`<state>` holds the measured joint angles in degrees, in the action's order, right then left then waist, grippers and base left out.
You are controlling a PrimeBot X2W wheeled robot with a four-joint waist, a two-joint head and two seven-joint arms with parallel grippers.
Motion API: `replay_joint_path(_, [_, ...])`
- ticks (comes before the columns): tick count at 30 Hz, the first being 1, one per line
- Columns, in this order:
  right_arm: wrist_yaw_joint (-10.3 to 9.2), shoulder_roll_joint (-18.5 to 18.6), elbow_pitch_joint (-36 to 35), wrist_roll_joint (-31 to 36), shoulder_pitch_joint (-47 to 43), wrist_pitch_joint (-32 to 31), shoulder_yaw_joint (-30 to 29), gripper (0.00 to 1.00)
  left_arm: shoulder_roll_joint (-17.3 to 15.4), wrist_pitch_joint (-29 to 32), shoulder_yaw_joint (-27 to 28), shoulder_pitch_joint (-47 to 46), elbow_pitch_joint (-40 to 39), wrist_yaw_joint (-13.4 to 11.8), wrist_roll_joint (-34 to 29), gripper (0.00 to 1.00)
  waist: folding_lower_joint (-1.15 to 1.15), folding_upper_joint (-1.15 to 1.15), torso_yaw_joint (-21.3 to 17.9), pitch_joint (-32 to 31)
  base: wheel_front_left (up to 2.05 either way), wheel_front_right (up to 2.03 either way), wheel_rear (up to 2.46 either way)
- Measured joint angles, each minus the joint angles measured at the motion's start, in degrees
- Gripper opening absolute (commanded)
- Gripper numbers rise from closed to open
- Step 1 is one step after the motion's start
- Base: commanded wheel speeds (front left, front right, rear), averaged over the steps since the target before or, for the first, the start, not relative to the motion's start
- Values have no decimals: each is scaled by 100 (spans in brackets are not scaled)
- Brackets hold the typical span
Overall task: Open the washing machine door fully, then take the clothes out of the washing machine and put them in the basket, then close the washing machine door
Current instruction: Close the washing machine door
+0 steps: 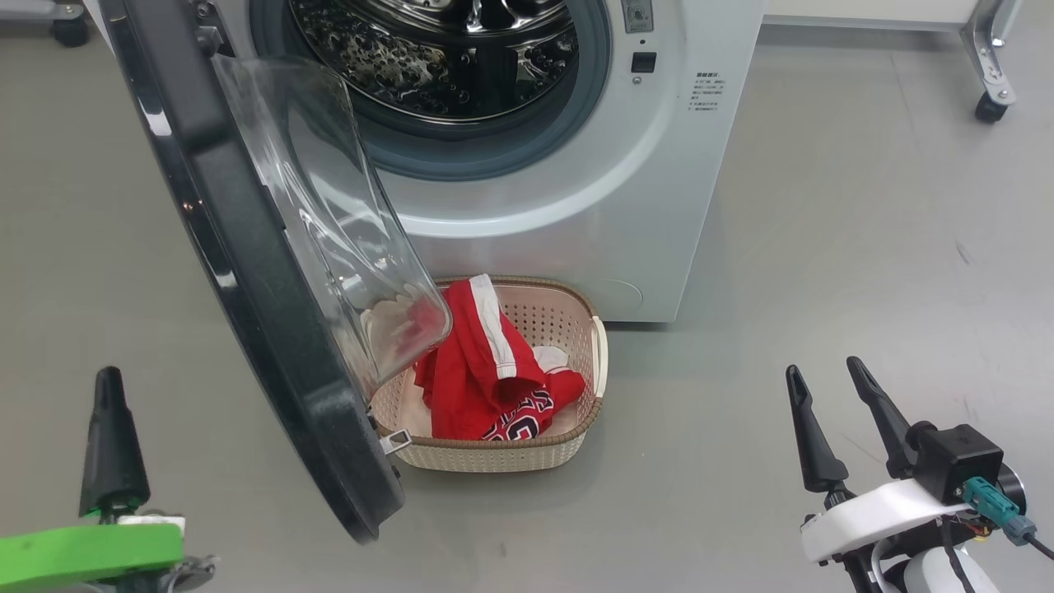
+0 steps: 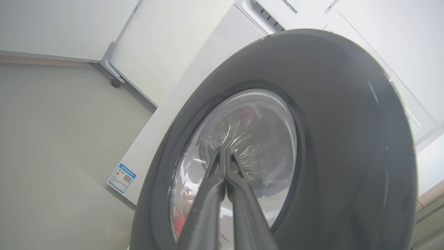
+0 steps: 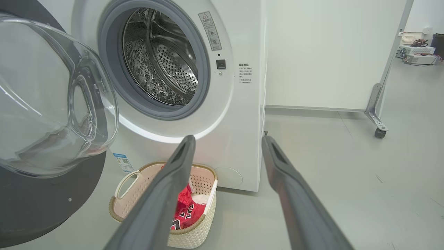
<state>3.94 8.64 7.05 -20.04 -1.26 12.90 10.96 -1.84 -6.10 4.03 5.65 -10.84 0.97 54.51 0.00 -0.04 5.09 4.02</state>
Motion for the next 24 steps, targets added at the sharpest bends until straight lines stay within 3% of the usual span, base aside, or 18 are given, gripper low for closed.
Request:
replay_joint_path(5, [-7,4,-8,0,-14,0,-2,100,7,248,290,-110,-229,369,1636,0,0,0,45,-4,0,0,0])
replay_joint_path(6, [-8,5,-8,0,-18,0,-3,100,7,385,368,-140,-247,388,2162,0,0,0,59,-7,0,0,0])
replay_joint_path(12, [-7,7,-10,0,-29,-5,14,100,-1,824,637,-190,-172,383,3696,0,0,0,70,-17,0,0,0])
replay_joint_path(16, [-7,0,-11,0,-29,-23,48,100,-8,1198,621,-180,-49,326,4124,0,0,0,7,-13,0,0,0])
replay_joint_path(24, [-8,4,-12,-8,-42,-23,27,100,-37,1802,318,-177,91,151,4331,0,0,0,-76,18,0,0,0])
